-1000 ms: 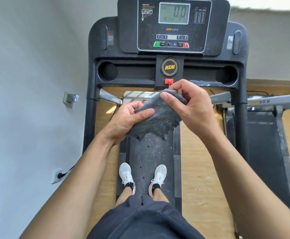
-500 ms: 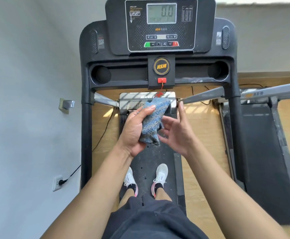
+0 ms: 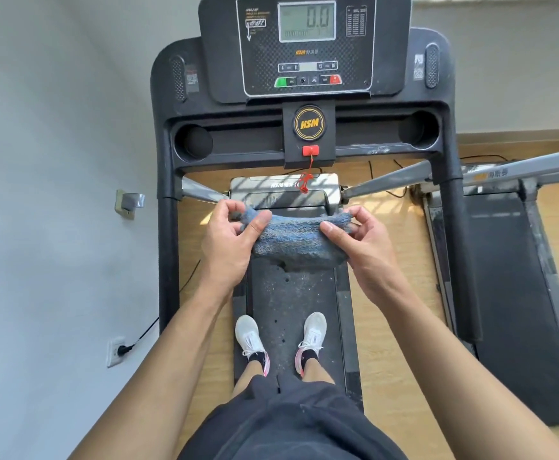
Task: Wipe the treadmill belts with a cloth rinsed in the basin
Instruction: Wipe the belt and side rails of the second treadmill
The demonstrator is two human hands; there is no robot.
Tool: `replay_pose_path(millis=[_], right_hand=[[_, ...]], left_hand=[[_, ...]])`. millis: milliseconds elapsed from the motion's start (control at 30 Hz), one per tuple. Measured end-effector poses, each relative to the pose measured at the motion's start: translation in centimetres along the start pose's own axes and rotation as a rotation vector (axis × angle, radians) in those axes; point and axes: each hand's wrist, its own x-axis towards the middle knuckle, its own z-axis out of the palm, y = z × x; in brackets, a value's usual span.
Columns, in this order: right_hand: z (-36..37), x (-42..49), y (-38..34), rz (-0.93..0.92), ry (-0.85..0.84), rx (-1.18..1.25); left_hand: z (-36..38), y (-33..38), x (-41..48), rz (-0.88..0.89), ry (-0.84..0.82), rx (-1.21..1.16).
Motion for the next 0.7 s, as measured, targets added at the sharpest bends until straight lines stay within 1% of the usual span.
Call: replay_pose_path(millis=[100,200,300,400,500,567,600,700], right_hand=[[-0.1,-0.4,-0.7,-0.057,0.001,-0.067],[-0.2,-0.7,-1.7,-0.145,-0.03,-0.214],[-0.9,-0.9,-2.5,-0.188,-0.07,-0.342],[-1.0,-1.0,-3.0,-0.207,-0.091,-0.366],[-0.7,-0.7,-3.1,-0.222,-0.06,-0.337],[-0.4,-0.5,-3.2,-0.236,-0.051,-0.317],[-0.2,-0.4,-3.3,-0.238,-0.03,-0.314],[0.6,0.1,-3.3,-0.239,0.029,-0.298]], left_hand=[[-0.2,0.3,-0.2,0.043,-0.058,0.005],[-0.5,0.9,-0.3,0.044,-0.155,-0.056],[-1.2,1.7,-0.2,0.055,-0.216,-0.084],[-1.8,1.9,0.1,0.085,-0.243,-0.112],[-1.2,2.1,0.0,0.094,-0.276,-0.24],[-0.1,2.3,0.0,0.044,-0.274,-0.355],[0.4,2.3,0.0,0.013,-0.25,-0.369],[1.7,2.1,0.2,0.018,-0.161,-0.238]])
